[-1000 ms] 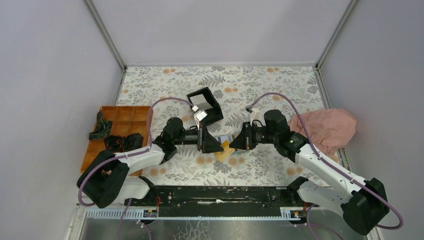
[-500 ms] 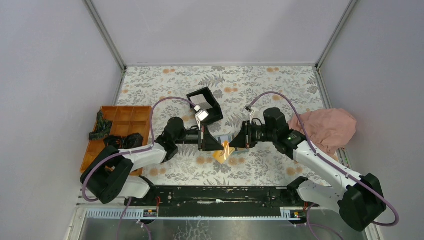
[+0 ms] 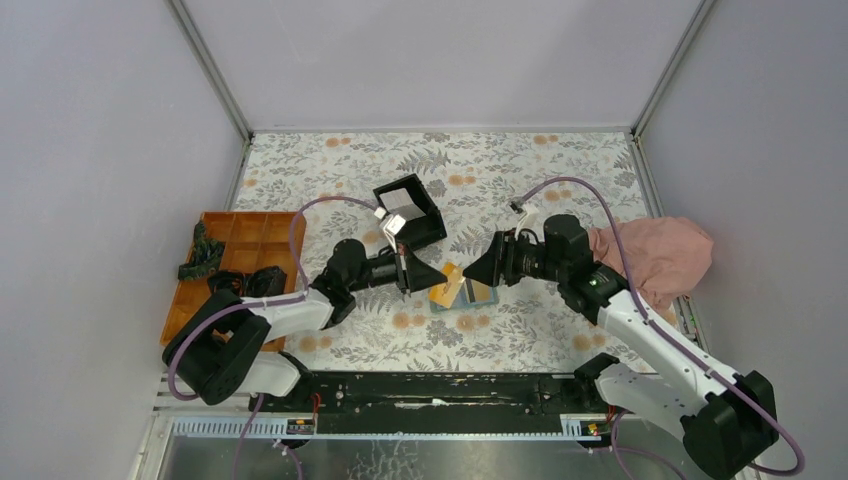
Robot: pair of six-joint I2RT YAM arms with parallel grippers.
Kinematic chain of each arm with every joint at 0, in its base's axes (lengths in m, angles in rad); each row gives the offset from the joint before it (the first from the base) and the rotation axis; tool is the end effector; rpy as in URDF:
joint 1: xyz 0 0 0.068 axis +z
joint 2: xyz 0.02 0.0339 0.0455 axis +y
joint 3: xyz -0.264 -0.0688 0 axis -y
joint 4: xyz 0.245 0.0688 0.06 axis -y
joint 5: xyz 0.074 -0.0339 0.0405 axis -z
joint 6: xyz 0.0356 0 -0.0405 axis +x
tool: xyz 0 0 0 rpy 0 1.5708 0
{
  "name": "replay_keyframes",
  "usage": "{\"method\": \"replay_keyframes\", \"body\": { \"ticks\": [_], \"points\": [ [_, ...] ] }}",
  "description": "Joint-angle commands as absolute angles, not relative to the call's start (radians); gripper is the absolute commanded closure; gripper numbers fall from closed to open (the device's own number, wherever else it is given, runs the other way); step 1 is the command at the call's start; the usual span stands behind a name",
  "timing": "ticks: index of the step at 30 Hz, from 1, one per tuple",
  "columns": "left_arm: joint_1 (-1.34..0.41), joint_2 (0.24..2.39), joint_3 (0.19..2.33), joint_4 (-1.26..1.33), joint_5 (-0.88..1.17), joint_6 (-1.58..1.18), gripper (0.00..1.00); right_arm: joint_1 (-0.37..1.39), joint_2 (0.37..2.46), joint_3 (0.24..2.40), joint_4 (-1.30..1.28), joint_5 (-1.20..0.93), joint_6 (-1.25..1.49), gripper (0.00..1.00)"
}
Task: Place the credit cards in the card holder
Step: Pick up the credit card from the storage box.
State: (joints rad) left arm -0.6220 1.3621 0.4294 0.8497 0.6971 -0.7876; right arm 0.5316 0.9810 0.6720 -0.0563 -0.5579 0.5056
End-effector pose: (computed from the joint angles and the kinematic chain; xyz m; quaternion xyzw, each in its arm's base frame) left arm 0.1983 -0.1703 0.2023 0.1733 0.7083 -0.6038 0.3220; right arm 0.1819 0.1288 0.2783 -0.1664 0.7898 0.4671 0.3609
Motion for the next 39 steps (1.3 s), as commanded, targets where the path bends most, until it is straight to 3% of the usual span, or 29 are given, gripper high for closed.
{"method": "replay_keyframes", "body": {
  "ticks": [1,8,32,36,39],
  "points": [
    [-0.630,1.397,0.349,1.107,0.473,-0.917,1.00,0.527,0.929,0.653,0.033,-0.453,0.525,0.44],
    [-0.641,1.601,0.262,1.589,0.363,-1.181,1.00,0.528,0.929,0.555,0.154,-0.379,0.589,0.45],
    [-0.715,1.733,0.355,1.600,0.243,-1.239,1.00,0.528,1.105,0.423,0.507,-0.466,0.718,0.56],
    [-0.722,1.751,0.365,1.600,0.225,-1.248,1.00,0.526,1.126,0.411,0.567,-0.489,0.747,0.63],
    [-0.722,1.763,0.368,1.603,0.221,-1.255,1.00,0.528,1.138,0.403,0.611,-0.509,0.774,0.77]
  ]
}}
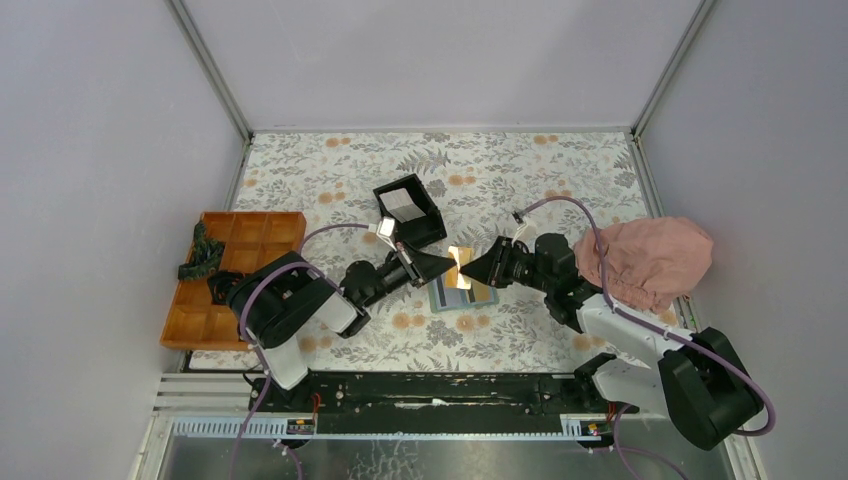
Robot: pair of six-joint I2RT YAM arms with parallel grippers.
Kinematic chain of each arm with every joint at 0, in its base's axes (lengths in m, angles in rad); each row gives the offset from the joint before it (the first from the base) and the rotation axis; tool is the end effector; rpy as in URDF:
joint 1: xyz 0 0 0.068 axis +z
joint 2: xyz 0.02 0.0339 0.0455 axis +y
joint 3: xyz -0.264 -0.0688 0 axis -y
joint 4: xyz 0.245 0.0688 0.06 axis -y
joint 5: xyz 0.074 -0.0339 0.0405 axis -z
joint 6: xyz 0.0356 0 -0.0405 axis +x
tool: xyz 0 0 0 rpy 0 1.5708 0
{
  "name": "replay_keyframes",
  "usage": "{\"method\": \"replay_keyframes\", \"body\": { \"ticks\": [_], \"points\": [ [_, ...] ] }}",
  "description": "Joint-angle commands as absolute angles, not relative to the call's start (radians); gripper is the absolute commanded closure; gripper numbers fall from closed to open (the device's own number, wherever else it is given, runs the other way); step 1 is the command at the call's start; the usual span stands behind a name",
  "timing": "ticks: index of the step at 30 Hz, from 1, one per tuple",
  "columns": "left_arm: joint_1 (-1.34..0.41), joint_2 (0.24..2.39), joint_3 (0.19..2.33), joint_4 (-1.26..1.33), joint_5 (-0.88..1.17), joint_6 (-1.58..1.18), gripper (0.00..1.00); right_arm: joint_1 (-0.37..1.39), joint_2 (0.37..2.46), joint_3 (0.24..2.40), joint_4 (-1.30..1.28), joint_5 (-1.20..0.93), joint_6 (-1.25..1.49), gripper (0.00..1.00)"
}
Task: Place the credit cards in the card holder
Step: Pick up the credit card from the storage box, then turn over the card slot in the card holder.
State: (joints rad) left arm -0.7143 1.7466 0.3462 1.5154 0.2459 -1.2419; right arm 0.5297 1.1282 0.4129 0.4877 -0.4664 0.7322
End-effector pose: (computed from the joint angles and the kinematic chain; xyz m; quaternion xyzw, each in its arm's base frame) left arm 0.2018 -0.1865 0.1546 -0.0838 0.6613 -0.6601 0.3462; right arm 0.1941 0.1322 0.2128 -0.0661 0.7723 0.5032 0.3821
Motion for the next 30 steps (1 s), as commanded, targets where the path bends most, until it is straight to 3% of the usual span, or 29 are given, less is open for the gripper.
{"method": "replay_keyframes", "body": {
  "ticks": [1,3,5,9,12,15,21,30],
  "points": [
    [-0.724,1.765,0.367,1.602,0.220,-1.255,1.00,0.527,1.141,0.402,0.622,-0.515,0.780,0.86],
    [-0.724,1.767,0.362,1.602,0.210,-1.256,1.00,0.527,1.152,0.403,0.640,-0.526,0.797,0.99],
    [-0.723,1.766,0.349,1.601,0.196,-1.251,1.00,0.526,1.153,0.403,0.642,-0.527,0.801,1.00],
    [-0.718,1.758,0.310,1.600,0.152,-1.244,0.67,0.526,1.127,0.426,0.575,-0.517,0.771,1.00],
    [-0.705,1.756,0.290,1.600,0.149,-1.244,0.36,0.523,1.106,0.447,0.517,-0.507,0.744,1.00],
    [-0.694,1.746,0.272,1.600,0.148,-1.236,0.26,0.522,1.091,0.472,0.454,-0.497,0.715,1.00],
    [-0.680,1.707,0.209,1.582,0.104,-1.198,0.24,0.519,1.071,0.563,0.203,-0.399,0.605,1.00],
    [-0.708,1.575,0.221,1.213,0.017,-1.062,0.36,0.519,1.156,0.690,-0.137,-0.132,0.457,1.00]
  ]
}}
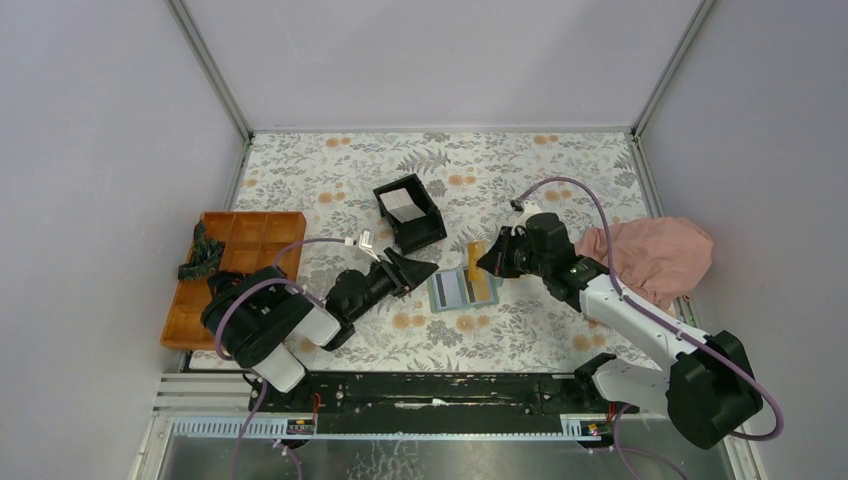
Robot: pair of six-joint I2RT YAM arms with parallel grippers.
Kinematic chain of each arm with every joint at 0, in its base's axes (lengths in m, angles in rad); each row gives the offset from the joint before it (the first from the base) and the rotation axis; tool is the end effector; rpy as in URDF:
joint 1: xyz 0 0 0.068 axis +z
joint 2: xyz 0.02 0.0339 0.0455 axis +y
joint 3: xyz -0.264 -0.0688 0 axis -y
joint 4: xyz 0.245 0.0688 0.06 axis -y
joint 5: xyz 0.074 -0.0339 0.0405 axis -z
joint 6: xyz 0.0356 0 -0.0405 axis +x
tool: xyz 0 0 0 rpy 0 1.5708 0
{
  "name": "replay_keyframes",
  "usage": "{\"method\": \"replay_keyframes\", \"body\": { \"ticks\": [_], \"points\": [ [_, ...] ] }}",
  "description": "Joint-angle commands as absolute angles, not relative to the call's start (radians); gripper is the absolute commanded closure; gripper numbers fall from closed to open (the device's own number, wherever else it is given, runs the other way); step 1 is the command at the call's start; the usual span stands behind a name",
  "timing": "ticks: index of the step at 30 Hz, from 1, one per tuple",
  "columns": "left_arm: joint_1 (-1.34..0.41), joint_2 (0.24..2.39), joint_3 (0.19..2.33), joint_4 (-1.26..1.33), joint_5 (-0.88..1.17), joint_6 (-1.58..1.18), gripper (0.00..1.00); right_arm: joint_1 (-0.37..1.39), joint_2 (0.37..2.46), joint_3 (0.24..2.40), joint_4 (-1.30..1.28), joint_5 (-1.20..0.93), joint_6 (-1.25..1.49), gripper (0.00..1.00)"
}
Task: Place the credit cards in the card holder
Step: Turn over the card slot in the card holder.
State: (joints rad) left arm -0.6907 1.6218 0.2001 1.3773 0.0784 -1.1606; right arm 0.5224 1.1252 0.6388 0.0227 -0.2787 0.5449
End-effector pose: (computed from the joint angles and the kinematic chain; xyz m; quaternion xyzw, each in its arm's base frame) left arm 0.1821 -0.1541 0.1389 -0.1417 0.7085 -0.5689 0.3927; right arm 0.2097 0.1321 0.2418 -0.0635 0.8432 0.3666 0.3881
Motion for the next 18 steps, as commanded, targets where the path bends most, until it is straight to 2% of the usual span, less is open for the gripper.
{"method": "replay_keyframes", "body": {
  "ticks": [1,4,10,18],
  "points": [
    [-0.718,1.560,0.233,1.167,0.012,-1.048,0.37,0.519,1.167,0.697,-0.156,-0.109,0.450,1.00],
    [-0.748,1.537,0.274,1.035,-0.016,-1.001,0.40,0.518,1.195,0.717,-0.206,-0.049,0.427,1.00],
    [-0.791,1.538,0.349,0.860,-0.055,-0.947,0.53,0.519,1.223,0.736,-0.258,0.024,0.401,1.00],
    [-0.817,1.578,0.398,0.781,-0.068,-0.924,0.56,0.519,1.256,0.732,-0.260,0.040,0.385,1.00]
  ]
}}
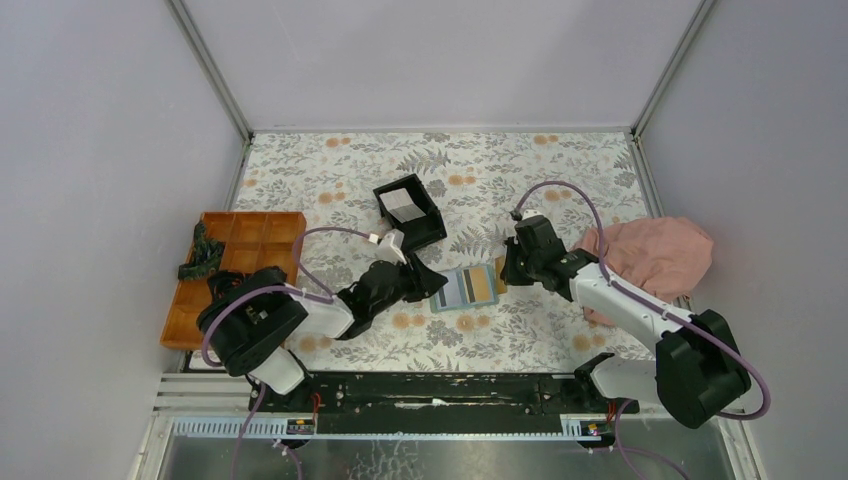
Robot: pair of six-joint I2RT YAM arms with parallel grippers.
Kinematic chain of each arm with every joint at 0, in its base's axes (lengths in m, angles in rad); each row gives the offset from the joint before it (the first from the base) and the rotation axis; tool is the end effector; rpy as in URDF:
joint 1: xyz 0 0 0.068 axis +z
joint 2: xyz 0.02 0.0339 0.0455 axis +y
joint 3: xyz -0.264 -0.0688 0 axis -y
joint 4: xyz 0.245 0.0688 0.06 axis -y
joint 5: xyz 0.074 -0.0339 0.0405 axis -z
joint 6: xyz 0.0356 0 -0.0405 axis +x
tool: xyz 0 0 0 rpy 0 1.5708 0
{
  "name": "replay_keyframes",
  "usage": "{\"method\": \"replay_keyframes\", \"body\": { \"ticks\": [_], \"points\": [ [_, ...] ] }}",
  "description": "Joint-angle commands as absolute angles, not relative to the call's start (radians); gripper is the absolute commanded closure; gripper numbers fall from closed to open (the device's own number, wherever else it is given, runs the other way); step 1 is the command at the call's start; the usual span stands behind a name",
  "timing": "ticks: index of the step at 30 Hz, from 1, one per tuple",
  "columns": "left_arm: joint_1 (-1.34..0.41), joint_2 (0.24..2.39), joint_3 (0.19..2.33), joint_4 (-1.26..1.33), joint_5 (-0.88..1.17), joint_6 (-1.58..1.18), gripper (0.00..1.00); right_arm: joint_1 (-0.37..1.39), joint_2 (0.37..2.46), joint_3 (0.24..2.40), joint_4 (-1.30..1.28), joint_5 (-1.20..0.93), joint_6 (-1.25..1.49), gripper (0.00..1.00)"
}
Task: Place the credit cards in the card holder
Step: Turn over the card slot in the card holder.
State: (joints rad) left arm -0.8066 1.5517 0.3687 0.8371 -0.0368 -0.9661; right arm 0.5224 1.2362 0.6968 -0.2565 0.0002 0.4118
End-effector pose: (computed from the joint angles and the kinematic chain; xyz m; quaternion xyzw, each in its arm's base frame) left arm 0.1852 -0.1913 0.1362 -0.0757 0.8147 -0.4358 0.3751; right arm 0.2175 0.1252 0.2102 -0.0511 0.9245 0.1701 0.3374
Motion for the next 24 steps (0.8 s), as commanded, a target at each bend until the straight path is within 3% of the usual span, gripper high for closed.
{"method": "replay_keyframes", "body": {
  "ticks": [1,24],
  "points": [
    [-0.819,1.586,0.400,0.778,-0.068,-0.923,0.56,0.519,1.261,0.728,-0.256,0.041,0.383,1.00],
    [-0.831,1.647,0.428,0.721,-0.083,-0.920,0.56,0.519,1.302,0.725,-0.198,-0.022,0.385,1.00]
  ]
}}
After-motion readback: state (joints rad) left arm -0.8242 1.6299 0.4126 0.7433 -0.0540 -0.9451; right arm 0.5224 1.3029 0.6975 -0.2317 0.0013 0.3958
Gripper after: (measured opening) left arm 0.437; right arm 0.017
